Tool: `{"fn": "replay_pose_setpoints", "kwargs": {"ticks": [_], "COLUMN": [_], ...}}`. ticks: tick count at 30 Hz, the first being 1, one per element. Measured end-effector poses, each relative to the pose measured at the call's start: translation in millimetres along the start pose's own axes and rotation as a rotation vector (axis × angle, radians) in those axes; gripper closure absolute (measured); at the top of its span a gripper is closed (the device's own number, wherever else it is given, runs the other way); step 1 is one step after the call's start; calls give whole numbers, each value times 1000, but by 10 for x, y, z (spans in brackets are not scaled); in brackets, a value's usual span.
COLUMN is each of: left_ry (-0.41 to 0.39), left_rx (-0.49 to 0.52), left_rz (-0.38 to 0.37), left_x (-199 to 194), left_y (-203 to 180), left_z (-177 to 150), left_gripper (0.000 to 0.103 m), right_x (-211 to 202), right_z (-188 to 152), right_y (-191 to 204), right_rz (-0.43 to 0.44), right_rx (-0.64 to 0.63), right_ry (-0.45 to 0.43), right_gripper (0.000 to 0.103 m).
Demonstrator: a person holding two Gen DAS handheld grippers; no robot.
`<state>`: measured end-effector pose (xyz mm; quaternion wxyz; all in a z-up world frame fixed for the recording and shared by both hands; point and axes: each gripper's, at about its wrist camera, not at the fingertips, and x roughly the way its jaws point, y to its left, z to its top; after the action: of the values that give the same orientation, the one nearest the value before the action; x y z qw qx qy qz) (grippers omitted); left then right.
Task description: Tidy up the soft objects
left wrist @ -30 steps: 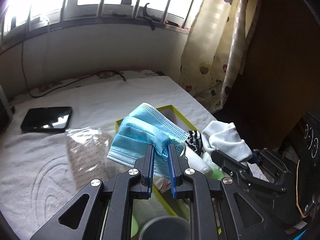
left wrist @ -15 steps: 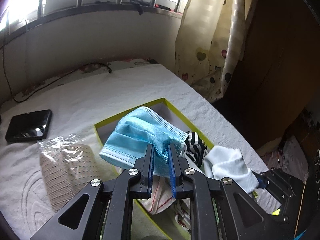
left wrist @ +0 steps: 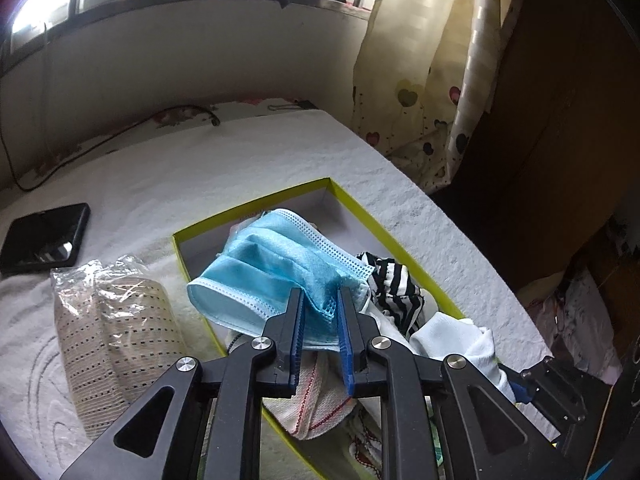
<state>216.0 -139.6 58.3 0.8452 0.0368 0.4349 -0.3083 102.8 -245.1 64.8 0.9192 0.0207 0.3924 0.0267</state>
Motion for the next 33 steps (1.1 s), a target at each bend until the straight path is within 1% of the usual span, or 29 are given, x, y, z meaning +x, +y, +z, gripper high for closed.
{"fn": "replay_pose_setpoints", "kwargs": {"ticks": [5, 8, 11, 13, 15, 16, 22, 24, 29, 33], "left_ry": [5, 1, -3, -3, -3, -2, -2, 0, -11, -21], "left_rx": [-10, 16, 21, 20, 21, 19, 22, 19, 26, 30], "left_rz": [-3, 22, 10, 16, 19, 19, 19, 22, 15, 23], "left_x": [31, 23, 19, 14, 6, -1, -40, -55, -142, -226], "left_y": [32, -13, -42, -50, -57, -59, -77, -76, -109, -128], "left_z": [-2, -11, -5, -3, -4, -2, -21, -32, -46, -75], "left_gripper": [86, 80, 78, 75, 64, 62, 58, 53, 48, 47], "right_x": [11, 8, -1, -2, -3, -4, -36, -60, -124, -168], "right_z": [1, -8, -7, -8, -13, -15, -35, -42, -59, -74], "right_y": [5, 18, 19, 19, 23, 26, 24, 27, 15, 34], "right_rz": [-8, -15, -19, -27, -39, -44, -57, -63, -58, -56], "right_rx": [-3, -11, -10, -7, -7, -7, -1, 0, 18, 20], "right_ry": [-3, -4, -5, -2, 1, 4, 5, 0, -11, -20], "right_gripper": [66, 65, 63, 61, 55, 54, 50, 45, 44, 43]}}
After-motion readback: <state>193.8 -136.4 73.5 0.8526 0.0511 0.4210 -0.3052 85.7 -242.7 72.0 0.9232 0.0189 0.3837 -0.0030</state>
